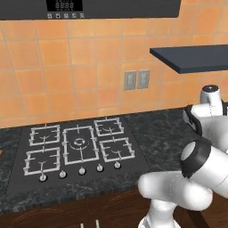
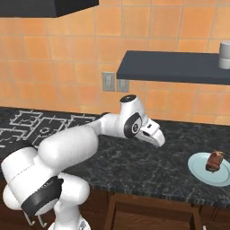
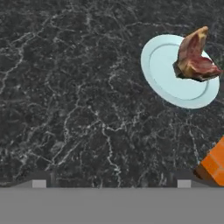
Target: Pick up the knife from the drawer and place it on the cutting board. Then place the meat from the plate to the cutting board.
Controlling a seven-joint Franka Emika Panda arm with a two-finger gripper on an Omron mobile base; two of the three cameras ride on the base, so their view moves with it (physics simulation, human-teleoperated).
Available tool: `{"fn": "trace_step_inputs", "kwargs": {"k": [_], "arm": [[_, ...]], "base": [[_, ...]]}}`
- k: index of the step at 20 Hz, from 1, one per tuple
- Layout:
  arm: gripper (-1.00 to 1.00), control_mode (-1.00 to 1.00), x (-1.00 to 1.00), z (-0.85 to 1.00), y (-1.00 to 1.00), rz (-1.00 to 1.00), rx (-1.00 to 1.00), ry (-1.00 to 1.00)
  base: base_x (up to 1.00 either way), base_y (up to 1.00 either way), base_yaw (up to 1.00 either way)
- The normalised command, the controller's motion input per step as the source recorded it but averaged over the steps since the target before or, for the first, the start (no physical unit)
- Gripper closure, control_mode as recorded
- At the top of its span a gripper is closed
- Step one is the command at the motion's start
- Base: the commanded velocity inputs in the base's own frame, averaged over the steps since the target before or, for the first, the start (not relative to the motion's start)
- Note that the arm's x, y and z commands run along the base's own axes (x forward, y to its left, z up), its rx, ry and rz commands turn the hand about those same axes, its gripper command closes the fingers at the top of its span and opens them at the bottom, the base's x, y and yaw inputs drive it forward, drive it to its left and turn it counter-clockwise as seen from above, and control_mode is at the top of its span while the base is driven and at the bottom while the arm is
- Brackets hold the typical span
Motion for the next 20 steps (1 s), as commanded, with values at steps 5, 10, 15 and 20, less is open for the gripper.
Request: {"fn": "trace_step_inputs", "kwargs": {"k": [5,10,15,20], "arm": [[-1.0,-1.0,0.0,0.0,-1.0,-0.13,0.07,0.0],[-1.0,-1.0,0.0,-0.31,-1.0,0.0,0.12,0.12],[-1.0,-1.0,0.0,-0.36,-1.0,0.0,0.13,0.13],[-1.0,-1.0,-0.46,-0.17,-0.98,0.1,0.15,0.03]], "base": [[0.0,0.0,0.0],[0.0,0.0,0.0],[0.0,0.0,0.0],[0.0,0.0,0.0]]}}
